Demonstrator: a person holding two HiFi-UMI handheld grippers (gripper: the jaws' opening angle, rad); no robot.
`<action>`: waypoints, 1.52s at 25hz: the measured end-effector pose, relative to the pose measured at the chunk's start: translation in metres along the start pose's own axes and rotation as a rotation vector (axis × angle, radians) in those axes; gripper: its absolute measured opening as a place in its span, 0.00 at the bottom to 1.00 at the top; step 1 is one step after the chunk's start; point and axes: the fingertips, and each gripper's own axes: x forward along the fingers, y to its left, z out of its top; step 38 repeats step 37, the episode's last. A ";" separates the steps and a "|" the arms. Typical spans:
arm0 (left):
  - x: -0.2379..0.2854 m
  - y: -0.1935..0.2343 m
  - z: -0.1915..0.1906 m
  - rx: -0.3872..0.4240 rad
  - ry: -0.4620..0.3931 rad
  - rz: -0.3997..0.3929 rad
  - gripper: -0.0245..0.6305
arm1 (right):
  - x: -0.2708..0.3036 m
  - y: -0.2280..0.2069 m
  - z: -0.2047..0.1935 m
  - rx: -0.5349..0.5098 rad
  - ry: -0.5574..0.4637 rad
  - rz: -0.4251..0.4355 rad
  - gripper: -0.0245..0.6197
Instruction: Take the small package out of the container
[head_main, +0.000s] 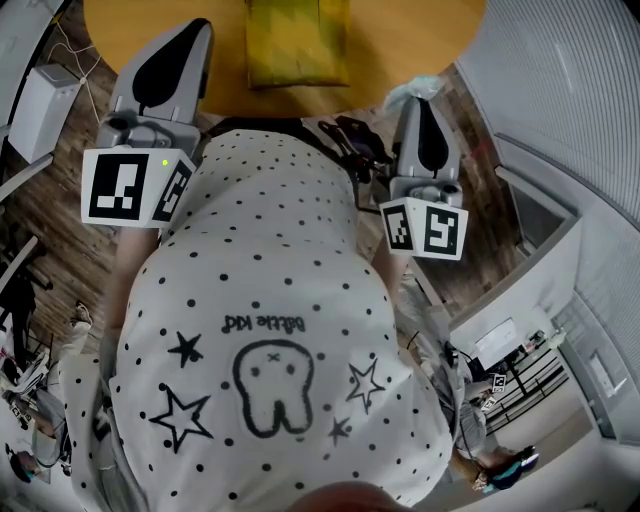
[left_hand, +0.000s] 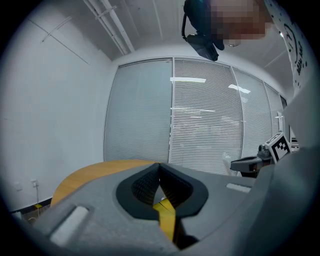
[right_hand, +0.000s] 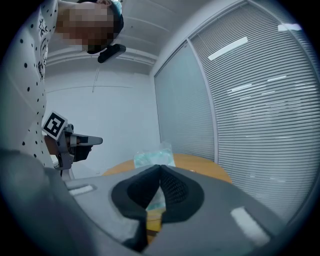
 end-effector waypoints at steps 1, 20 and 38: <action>0.000 0.000 0.000 0.000 0.000 -0.001 0.04 | 0.000 0.000 0.000 0.000 0.000 -0.001 0.05; 0.002 -0.003 0.001 0.003 -0.002 -0.013 0.04 | -0.001 -0.002 0.000 -0.001 -0.004 -0.007 0.05; 0.003 -0.003 0.000 -0.001 0.003 -0.015 0.04 | -0.002 -0.004 0.000 -0.004 0.002 -0.012 0.05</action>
